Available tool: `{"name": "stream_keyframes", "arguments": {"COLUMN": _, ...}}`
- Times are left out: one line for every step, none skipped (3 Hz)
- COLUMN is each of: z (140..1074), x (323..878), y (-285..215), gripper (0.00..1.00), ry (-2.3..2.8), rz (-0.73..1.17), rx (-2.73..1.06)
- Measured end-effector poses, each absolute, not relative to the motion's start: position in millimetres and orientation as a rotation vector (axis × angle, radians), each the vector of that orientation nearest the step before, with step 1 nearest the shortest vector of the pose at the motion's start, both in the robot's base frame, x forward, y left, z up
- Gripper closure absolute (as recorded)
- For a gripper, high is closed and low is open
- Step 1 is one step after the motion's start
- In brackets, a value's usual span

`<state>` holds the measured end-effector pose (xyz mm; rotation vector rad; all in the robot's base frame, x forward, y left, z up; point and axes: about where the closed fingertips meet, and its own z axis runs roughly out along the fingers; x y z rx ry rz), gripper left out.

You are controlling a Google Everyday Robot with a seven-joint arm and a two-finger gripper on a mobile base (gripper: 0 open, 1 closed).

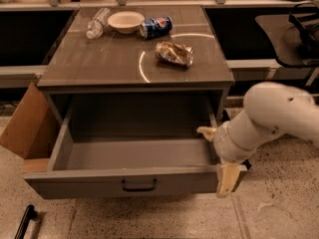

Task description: Open top drawer

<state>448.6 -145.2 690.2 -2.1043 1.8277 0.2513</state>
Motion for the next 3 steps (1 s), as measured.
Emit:
{"name": "stream_keyframes", "arguments": {"z": 731, "x": 460, "y": -166, "gripper": 0.00, "ry": 1.806, "rz": 0.178, "rx": -2.107}}
{"name": "stream_keyframes", "arguments": {"z": 790, "x": 472, "y": -189, "gripper": 0.00, "ry": 1.783, "rz": 0.062, "rx": -2.116}}
{"name": "stream_keyframes", "arguments": {"z": 850, "x": 484, "y": -203, "gripper": 0.00, "ry": 1.758, "rz": -0.059, "rx": -2.120}}
